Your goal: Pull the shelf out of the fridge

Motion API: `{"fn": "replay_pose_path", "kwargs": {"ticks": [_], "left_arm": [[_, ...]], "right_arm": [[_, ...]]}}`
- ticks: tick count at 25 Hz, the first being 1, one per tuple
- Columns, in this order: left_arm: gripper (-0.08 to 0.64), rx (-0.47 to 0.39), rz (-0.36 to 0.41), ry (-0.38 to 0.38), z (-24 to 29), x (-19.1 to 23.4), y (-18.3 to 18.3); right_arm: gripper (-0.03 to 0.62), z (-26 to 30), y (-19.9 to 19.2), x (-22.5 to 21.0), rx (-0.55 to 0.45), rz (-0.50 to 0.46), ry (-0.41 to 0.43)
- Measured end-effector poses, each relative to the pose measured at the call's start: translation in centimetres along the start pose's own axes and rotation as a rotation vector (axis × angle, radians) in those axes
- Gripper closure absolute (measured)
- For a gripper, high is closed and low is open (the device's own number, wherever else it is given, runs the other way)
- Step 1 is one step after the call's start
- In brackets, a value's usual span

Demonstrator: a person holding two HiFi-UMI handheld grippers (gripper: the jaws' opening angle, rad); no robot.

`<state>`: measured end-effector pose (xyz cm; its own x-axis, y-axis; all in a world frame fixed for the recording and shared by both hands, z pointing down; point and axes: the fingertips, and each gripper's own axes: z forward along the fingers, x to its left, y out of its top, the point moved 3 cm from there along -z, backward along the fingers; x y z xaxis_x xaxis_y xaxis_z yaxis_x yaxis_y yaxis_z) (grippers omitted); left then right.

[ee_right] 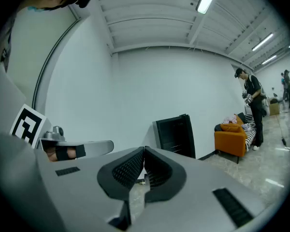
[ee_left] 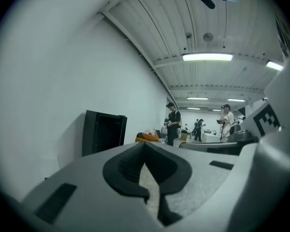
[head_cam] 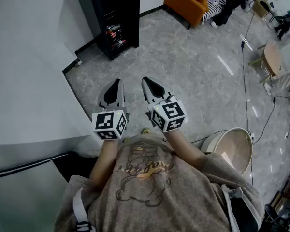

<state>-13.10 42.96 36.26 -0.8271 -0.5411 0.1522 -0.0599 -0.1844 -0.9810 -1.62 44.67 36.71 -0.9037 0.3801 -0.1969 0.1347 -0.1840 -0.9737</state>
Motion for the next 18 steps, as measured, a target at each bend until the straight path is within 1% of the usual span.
{"fn": "replay_pose_path", "kwargs": {"ticks": [4,7,12,18], "left_arm": [[0.552,0.003,-0.01,0.011,1.1,-1.1,-0.8],[0.552,0.003,-0.013,0.03,1.7,-1.7,-1.1],[0.552,0.0,-0.023,0.074,2.2,-2.3,-1.7],[0.552,0.001,-0.026,0.095,3.5,-2.4,-1.8]], "right_arm": [[0.57,-0.4,-0.3,-1.5,-0.004,0.003,0.015],[0.569,-0.6,-0.4,-2.6,-0.018,0.044,0.049],[0.569,-0.8,-0.1,-4.2,-0.039,0.071,0.098],[0.569,0.2,0.0,-5.6,-0.041,0.086,0.132]]}}
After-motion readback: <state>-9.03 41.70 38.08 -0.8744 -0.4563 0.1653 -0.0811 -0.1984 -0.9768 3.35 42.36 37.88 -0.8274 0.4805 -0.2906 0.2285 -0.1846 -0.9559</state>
